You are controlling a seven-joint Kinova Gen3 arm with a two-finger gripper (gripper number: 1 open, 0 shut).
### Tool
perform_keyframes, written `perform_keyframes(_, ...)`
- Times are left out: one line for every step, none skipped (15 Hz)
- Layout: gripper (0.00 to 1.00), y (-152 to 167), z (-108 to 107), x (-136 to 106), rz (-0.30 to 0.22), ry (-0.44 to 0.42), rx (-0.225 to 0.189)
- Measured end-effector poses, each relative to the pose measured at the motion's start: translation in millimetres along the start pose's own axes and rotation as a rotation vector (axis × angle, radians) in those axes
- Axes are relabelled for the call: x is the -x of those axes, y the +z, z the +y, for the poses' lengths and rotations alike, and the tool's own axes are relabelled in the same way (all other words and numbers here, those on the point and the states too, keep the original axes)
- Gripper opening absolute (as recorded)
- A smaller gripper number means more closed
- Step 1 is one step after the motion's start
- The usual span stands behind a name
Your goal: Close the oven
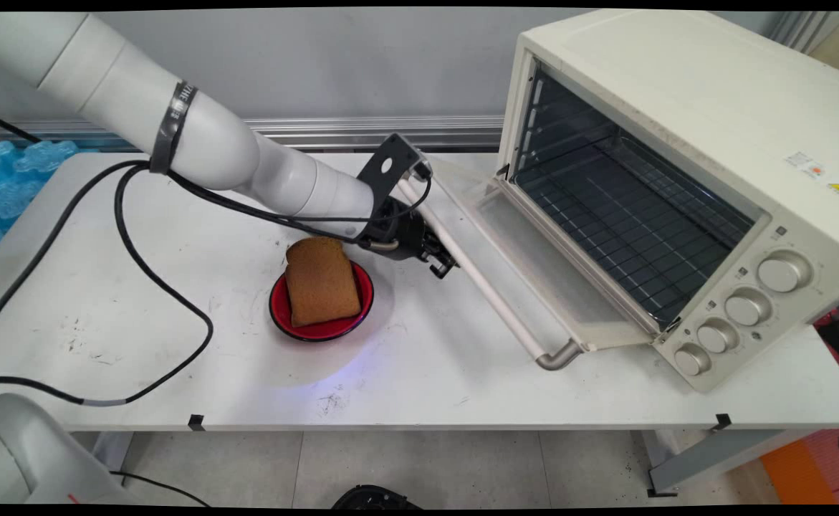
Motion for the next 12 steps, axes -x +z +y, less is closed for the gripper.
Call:
perform_keyframes(0.00,0,0,-3,0.013,-0.002,-0.001)
perform_keyframes(0.00,0,0,-7,0.027,-0.003,-0.002)
perform_keyframes(0.00,-1,0,-10,0.039,-0.005,-0.002)
perform_keyframes(0.00,-1,0,-13,0.050,-0.006,-0.003)
perform_keyframes(0.00,-1,0,-16,0.061,-0.008,-0.005)
perform_keyframes(0.00,-1,-1,-20,0.073,-0.009,-0.006)
perform_keyframes(0.00,-1,-1,-23,0.082,-0.011,-0.006)
perform_keyframes(0.00,0,-1,-27,0.094,-0.012,-0.007)
perform_keyframes(0.00,0,-1,-31,0.103,-0.013,-0.007)
perform_keyframes(0.00,0,-1,-33,0.110,-0.015,-0.007)
perform_keyframes(0.00,0,-1,-37,0.122,-0.016,-0.008)
perform_keyframes(0.00,1,-1,-41,0.131,-0.017,-0.008)
